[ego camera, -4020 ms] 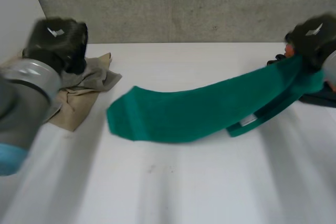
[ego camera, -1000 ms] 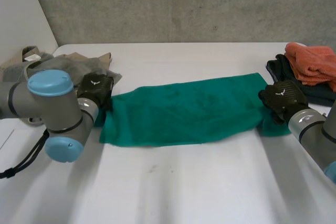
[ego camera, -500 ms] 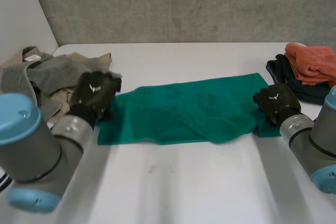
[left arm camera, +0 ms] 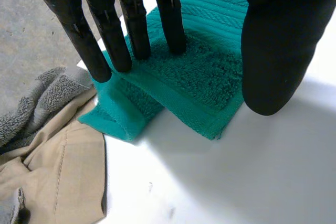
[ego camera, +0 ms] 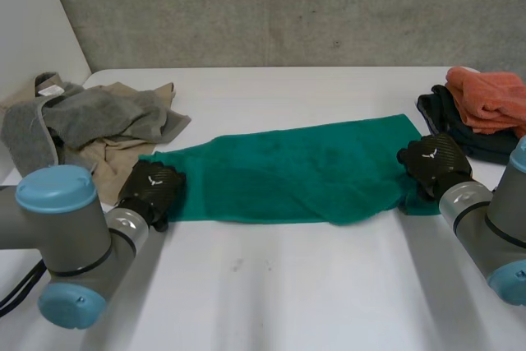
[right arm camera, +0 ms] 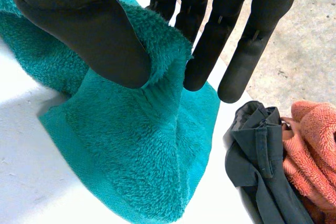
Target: Fold the laundry.
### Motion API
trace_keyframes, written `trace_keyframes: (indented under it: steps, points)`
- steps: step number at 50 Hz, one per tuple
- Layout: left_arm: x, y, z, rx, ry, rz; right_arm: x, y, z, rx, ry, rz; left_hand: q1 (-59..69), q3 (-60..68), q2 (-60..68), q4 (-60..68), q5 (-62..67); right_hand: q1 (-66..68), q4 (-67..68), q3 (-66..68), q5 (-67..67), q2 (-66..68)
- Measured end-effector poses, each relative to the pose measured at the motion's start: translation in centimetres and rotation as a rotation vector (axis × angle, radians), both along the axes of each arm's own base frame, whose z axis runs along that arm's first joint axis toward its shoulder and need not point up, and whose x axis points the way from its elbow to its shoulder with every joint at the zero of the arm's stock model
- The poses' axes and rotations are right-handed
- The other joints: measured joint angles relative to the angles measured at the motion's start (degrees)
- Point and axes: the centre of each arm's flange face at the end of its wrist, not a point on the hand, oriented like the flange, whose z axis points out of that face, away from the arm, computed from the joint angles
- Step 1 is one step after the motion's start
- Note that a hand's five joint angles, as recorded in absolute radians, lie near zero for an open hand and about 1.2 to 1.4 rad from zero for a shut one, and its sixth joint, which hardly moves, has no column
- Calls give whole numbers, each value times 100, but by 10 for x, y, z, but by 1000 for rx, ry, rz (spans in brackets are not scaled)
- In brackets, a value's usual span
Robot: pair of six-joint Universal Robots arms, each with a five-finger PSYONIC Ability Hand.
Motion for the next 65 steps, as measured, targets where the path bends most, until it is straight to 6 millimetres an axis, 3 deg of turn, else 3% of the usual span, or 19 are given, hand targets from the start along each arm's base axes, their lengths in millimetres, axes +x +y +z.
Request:
trace_keyframes:
  steps: [6,11,34,38,40,47,52,56,60,65]
  points:
    - [-4,-13,-5,-10,4,0,1,1,-1,3,2,2,370,356,368,362,309,0,0,0,0,0]
    - [-6,-21,-7,-18,10,1,1,1,-2,4,5,4,1610,1542,1536,1526,428,0,0,0,0,0]
    - [-13,-55,-9,-67,27,11,0,2,-6,14,16,4,1762,1745,1733,1724,1590,0,0,0,0,0]
    - [-14,-59,-10,-72,29,11,0,2,-8,18,17,4,2520,2383,2432,2385,2223,0,0,0,1,0]
    - [-14,-60,-10,-75,30,11,0,2,-8,19,18,4,3490,3606,3639,3635,3327,0,0,0,0,0]
    - [-12,-66,-2,-100,37,28,-1,-1,-5,11,15,-4,3490,3737,3762,3792,3337,0,0,0,0,0]
    - [-6,-64,37,-162,70,49,-3,-1,9,5,20,-8,3490,3769,3773,3792,3337,0,0,0,0,0]
    - [3,-49,85,-217,120,65,-5,5,37,9,34,-4,3490,3769,3773,3793,3337,0,0,0,0,0]
    - [16,-16,144,-266,192,75,-11,18,84,27,49,-6,3490,3770,3788,3796,3479,0,0,4,0,0]
    - [28,25,185,-262,227,78,-21,34,130,51,65,-20,3490,3771,3788,3813,3479,0,0,5,0,0]
